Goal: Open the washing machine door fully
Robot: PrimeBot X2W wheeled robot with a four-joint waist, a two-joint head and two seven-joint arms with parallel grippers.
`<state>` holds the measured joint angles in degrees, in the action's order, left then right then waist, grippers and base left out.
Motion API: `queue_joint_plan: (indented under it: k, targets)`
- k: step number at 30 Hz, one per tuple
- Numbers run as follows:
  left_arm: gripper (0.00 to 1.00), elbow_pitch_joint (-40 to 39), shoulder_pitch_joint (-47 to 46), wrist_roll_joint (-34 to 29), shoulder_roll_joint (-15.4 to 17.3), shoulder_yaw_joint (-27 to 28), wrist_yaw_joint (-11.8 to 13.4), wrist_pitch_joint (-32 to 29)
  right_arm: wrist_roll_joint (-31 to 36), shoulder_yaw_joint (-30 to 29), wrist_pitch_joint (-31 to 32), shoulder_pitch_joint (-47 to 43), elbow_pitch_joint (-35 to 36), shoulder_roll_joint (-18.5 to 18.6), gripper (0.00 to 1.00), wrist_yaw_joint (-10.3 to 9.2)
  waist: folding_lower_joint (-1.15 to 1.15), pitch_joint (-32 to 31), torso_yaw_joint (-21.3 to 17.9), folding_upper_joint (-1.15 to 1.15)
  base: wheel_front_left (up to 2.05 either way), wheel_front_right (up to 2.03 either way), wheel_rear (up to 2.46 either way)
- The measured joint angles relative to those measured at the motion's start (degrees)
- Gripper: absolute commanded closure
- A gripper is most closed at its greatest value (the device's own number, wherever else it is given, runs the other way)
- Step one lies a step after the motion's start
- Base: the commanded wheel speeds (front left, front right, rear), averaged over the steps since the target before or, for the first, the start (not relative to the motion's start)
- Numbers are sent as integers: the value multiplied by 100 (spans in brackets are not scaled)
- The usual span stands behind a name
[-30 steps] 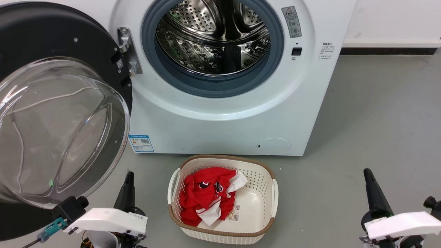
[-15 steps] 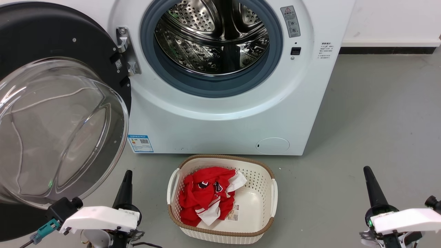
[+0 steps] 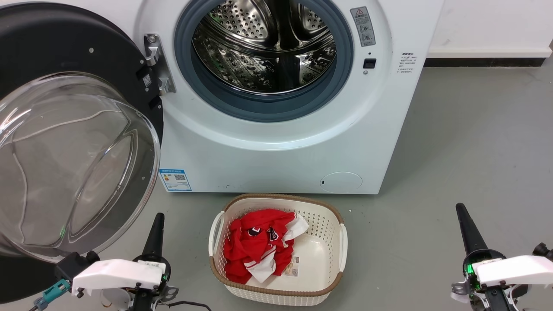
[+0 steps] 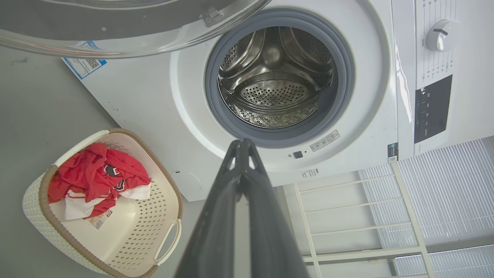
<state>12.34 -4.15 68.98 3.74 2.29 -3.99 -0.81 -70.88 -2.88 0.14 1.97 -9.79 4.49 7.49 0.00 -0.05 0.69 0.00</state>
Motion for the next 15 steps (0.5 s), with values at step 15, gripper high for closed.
queue_joint_plan:
  k: [15]
  targets:
    - [100,59,-79,843,-30,159,-115,-208,-839,-46,179,133,-148,0,100,0,0,7,-22,0,0,0,0]
